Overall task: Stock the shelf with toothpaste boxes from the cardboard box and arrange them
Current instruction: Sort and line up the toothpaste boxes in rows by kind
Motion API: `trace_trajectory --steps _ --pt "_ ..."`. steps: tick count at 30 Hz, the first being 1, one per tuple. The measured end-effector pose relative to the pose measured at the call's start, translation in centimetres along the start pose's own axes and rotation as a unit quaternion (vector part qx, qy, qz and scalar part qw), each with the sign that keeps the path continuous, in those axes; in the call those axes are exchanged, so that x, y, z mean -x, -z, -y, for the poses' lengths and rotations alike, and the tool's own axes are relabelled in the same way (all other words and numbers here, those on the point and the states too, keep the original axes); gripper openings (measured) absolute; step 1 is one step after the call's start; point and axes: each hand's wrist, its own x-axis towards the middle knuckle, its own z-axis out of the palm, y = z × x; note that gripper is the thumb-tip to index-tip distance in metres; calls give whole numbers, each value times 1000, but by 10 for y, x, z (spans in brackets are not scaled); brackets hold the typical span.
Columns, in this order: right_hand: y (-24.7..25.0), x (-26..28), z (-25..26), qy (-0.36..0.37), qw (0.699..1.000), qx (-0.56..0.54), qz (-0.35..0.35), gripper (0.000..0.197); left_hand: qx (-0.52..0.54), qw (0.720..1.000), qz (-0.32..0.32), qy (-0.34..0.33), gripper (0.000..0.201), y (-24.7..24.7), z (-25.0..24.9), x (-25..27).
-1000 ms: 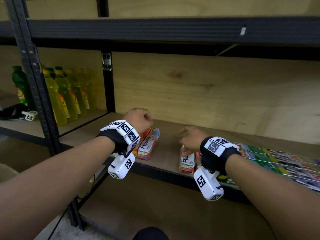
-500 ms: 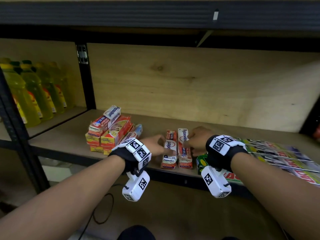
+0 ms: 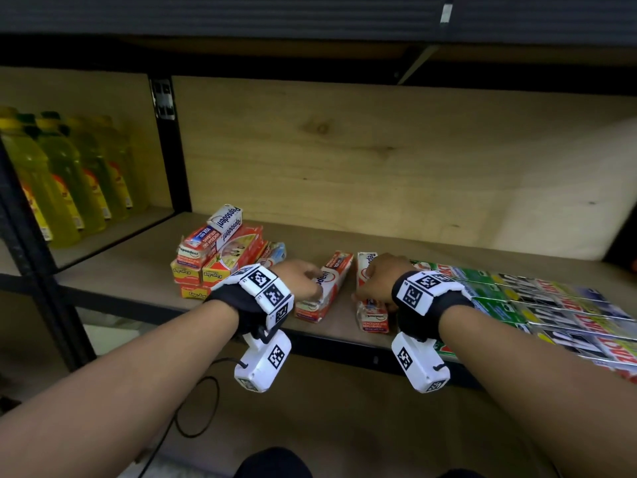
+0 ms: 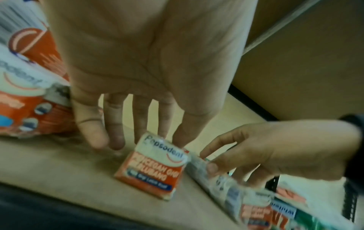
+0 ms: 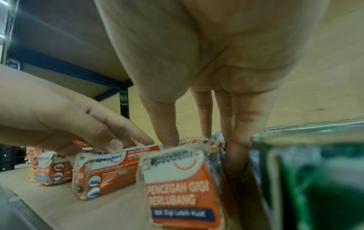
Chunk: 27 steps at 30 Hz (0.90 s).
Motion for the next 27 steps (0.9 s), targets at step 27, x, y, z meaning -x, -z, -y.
trace_trajectory --steps 27 --pt "40 0 -12 17 953 -267 -141 49 -235 966 8 -112 55 13 19 34"
